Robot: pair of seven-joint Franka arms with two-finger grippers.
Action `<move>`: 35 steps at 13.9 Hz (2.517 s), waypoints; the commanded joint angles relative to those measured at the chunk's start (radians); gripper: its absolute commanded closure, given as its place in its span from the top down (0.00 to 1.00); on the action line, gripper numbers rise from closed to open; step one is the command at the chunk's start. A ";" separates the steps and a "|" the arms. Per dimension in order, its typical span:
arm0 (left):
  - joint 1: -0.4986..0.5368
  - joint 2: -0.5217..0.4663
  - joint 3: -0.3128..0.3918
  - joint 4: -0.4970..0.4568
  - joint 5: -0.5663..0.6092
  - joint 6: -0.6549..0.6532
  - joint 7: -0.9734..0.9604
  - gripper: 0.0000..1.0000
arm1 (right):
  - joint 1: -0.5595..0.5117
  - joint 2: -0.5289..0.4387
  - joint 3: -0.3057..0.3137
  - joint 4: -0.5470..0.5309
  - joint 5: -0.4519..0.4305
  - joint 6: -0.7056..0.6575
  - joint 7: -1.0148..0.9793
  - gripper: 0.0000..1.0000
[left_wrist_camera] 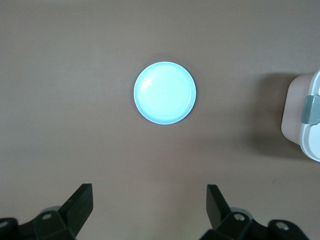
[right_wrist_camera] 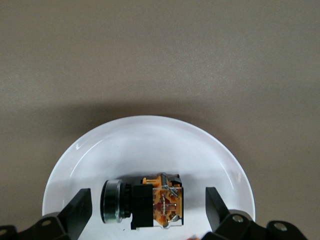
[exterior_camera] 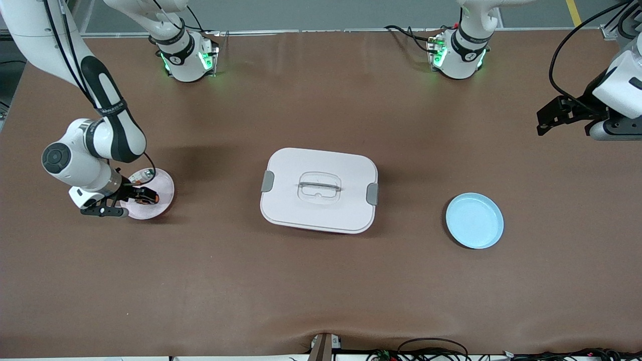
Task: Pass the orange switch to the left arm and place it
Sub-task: 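Lower the right gripper over the orange switch on the white plate, then close the right gripper on the orange switch, then lift the switch over the box with the right gripper while the left gripper approaches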
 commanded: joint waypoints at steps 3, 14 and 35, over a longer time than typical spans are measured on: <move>0.003 0.019 -0.001 0.022 -0.011 -0.006 0.004 1.00 | 0.002 0.034 0.003 -0.021 0.016 0.058 0.013 1.00; 0.005 0.022 0.000 0.017 -0.016 -0.006 0.020 1.00 | 0.002 0.037 0.005 -0.039 0.017 0.067 0.010 0.24; 0.011 0.039 -0.004 0.002 -0.096 0.016 0.052 1.00 | 0.533 -0.215 0.008 0.539 -0.072 -1.086 0.900 0.24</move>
